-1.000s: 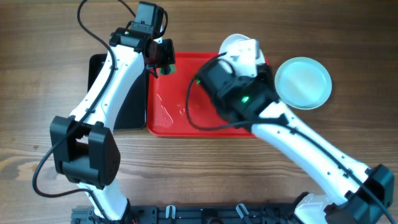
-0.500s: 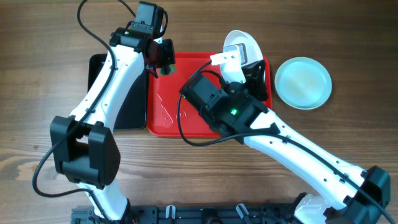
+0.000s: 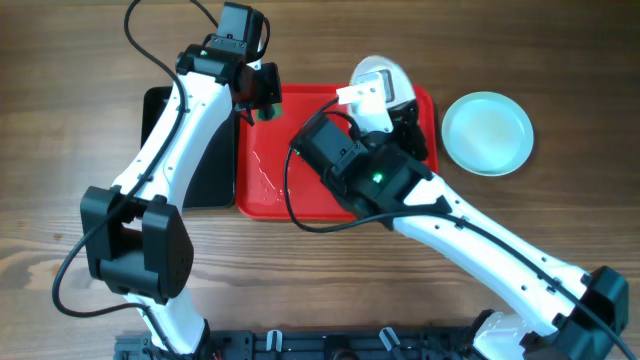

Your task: Clean dirty plates on tray and stack at the side

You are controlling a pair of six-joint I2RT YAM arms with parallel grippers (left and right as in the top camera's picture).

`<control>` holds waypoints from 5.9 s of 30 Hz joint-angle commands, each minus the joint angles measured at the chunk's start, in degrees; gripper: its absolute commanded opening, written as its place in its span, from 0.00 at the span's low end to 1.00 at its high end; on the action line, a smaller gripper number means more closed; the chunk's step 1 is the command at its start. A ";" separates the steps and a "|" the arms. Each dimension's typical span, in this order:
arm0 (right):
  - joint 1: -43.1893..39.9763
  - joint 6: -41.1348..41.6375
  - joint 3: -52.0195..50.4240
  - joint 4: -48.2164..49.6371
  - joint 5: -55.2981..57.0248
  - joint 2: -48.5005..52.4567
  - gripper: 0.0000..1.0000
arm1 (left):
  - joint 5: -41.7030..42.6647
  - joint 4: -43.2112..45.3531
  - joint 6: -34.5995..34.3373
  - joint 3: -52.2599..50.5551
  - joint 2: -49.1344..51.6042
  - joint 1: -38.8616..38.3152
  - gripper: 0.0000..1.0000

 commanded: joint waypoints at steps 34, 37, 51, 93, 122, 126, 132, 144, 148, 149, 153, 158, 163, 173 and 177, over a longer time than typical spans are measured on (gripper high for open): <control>-66.77 2.86 -18.21 15.26 -57.18 0.07 0.04 | 0.94 -0.76 -0.94 -0.26 0.57 0.31 0.04; -66.99 2.93 -18.75 19.21 -57.35 0.28 0.04 | 0.92 -0.92 -0.94 -0.26 0.57 0.33 0.04; -66.77 -0.17 -18.16 21.14 -69.46 2.80 0.45 | 0.22 -5.92 -0.66 0.39 -4.20 6.60 0.04; -52.72 -6.69 -1.42 2.78 -81.50 -3.98 0.49 | -4.92 -5.62 3.78 -6.69 -11.04 16.33 1.00; -52.72 -2.62 -0.48 -9.84 -85.07 -44.15 1.00 | 0.31 -8.57 3.61 -5.86 -21.14 13.49 1.00; -52.72 -3.61 -0.50 -11.78 -83.30 -44.30 1.00 | 0.31 -8.57 3.61 -5.86 -21.14 13.49 1.00; -52.83 -12.11 -5.11 -5.81 -83.08 -46.05 1.00 | 0.31 -8.57 3.61 -5.86 -21.14 13.49 1.00; -51.15 -19.28 -45.57 30.12 -87.36 -70.42 1.00 | 0.28 -8.57 3.61 -5.86 -21.14 13.49 1.00; -48.68 -19.82 -59.04 41.22 -87.34 -77.88 1.00 | 0.31 -8.57 3.61 -5.86 -21.14 13.49 1.00; -48.24 -19.80 -61.96 43.34 -87.36 -79.43 1.00 | 0.31 -8.57 3.61 -5.86 -21.14 13.49 1.00; -46.38 -19.67 -71.95 50.77 -86.58 -84.46 1.00 | 0.31 -8.57 3.61 -5.86 -21.14 13.49 1.00; -44.57 -14.75 -77.66 54.27 -78.44 -88.76 1.00 | 0.31 -8.57 3.61 -5.86 -21.14 13.49 1.00; -44.24 -11.98 -79.60 55.17 -71.82 -90.36 1.00 | 0.31 -8.57 3.61 -5.86 -21.14 13.49 1.00; -44.19 -12.31 -80.61 55.01 -72.04 -90.31 1.00 | 0.31 -8.57 3.61 -5.86 -21.14 13.49 1.00; -44.19 -12.31 -80.61 55.01 -72.04 -90.31 1.00 | 0.31 -8.57 3.61 -5.86 -21.14 13.49 1.00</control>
